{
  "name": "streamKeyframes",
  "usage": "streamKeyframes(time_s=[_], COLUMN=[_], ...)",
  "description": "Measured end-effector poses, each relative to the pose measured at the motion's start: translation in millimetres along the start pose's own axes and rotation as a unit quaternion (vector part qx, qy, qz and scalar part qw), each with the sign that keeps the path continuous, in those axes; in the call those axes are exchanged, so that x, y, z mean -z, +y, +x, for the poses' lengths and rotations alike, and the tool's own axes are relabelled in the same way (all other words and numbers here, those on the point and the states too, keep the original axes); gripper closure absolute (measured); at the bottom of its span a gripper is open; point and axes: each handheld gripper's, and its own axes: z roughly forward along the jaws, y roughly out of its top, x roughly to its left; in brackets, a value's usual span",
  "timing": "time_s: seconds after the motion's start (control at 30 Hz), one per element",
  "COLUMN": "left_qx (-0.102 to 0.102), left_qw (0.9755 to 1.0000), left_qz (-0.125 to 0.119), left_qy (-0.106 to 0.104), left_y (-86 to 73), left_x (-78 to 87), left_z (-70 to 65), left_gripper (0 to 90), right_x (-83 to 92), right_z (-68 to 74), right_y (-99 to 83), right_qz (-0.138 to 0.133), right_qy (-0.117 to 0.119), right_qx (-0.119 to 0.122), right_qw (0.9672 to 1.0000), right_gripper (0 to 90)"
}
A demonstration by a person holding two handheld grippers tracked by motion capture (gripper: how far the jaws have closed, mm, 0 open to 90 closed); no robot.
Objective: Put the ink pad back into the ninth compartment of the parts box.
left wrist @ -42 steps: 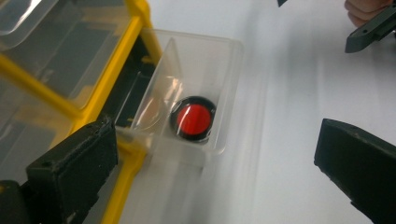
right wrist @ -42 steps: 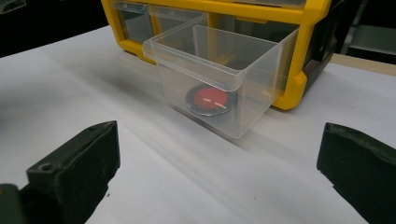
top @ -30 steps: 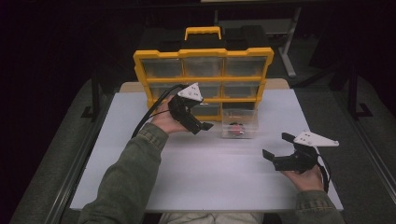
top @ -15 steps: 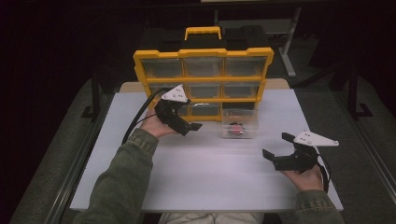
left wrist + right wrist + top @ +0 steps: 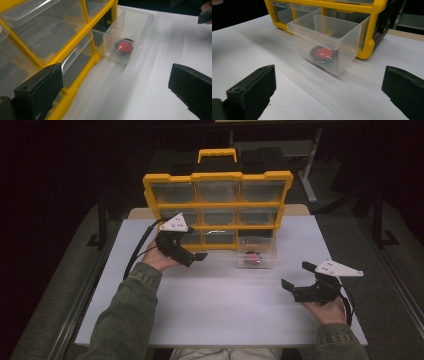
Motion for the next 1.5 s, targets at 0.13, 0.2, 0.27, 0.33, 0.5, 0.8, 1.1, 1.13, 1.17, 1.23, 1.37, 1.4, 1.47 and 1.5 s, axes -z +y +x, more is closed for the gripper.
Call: streamKeyframes(time_s=[0.13, 0.2, 0.27, 0.33, 0.5, 0.8, 1.1, 1.13, 1.17, 1.23, 1.37, 1.4, 1.47, 1.5], left_qx=[0.008, 0.013, 0.019, 0.023, 0.034, 0.051, 0.068, 0.07, 0.071, 0.075, 0.088, 0.091, 0.088, 0.086], left_qw=[0.9999, 0.9997, 0.9996, 0.9995, 0.9988, 0.997, 0.9951, 0.9948, 0.9945, 0.9933, 0.9911, 0.9908, 0.9898, 0.9892], left_qz=[-0.012, -0.017, -0.017, -0.017, -0.026, -0.052, -0.061, -0.061, -0.063, -0.071, -0.082, -0.081, -0.084, -0.087], left_qy=[0.008, 0.008, 0.012, 0.017, 0.023, 0.025, 0.037, 0.041, 0.045, 0.052, 0.058, 0.06, 0.074, 0.081], left_y=[-7.5, -11.6, -16.9, -20.9, -30.7, -46.5, -70.6, -72.5, -74.5, -79.2, -89.7, -91.8, -95.6, -97.7], left_x=[4.8, 7.7, 9.8, 11.5, 17.1, 27.6, 40.0, 41.9, 43.9, 48.0, 53.0, 53.8, 55.5, 56.2], left_z=[0.4, 1.1, 2.2, 2.6, 3.3, 5.3, 5.8, 5.7, 5.5, 5.2, 4.8, 4.4, 1.6, -0.2], left_gripper=[0.0, 0.0, 0.0, 0.0, 0.0, 0.0, 0.0, 0.0, 0.0, 0.0, 0.0, 0.0, 0.0, 0.0], right_x=[0.2, 0.1, -0.2, -0.5, -1.2, -1.2, -1.2, -1.2, -1.3, -1.7, -1.7, -1.7, -1.3, -1.3], right_z=[0.2, 0.1, 0.3, 0.3, 0.4, 0.4, 0.5, 0.5, 0.4, 0.3, 0.7, 0.8, 1.2, 1.2], right_y=[0.0, 0.0, 0.0, 0.0, -0.2, 0.1, 0.0, -0.1, -0.1, -0.4, -0.4, -0.4, -0.3, -0.3], right_qz=[-0.001, 0.0, 0.0, 0.001, 0.003, 0.003, 0.003, 0.003, 0.004, 0.004, 0.004, 0.005, 0.004, 0.004], right_qy=[-0.001, -0.001, -0.001, 0.0, 0.001, 0.002, 0.002, 0.002, 0.002, 0.002, 0.002, 0.002, 0.003, 0.003], right_qx=[0.0, 0.0, 0.0, 0.0, 0.0, -0.001, -0.002, -0.002, -0.002, -0.002, -0.001, -0.001, -0.001, -0.001], right_qw=[1.0, 1.0, 1.0, 1.0, 1.0, 1.0, 1.0, 1.0, 1.0, 1.0, 1.0, 1.0, 1.0, 1.0], right_gripper=[0.0, 0.0, 0.0, 0.0, 0.0, 0.0, 0.0, 0.0, 0.0, 0.0, 0.0, 0.0, 0.0, 0.0])
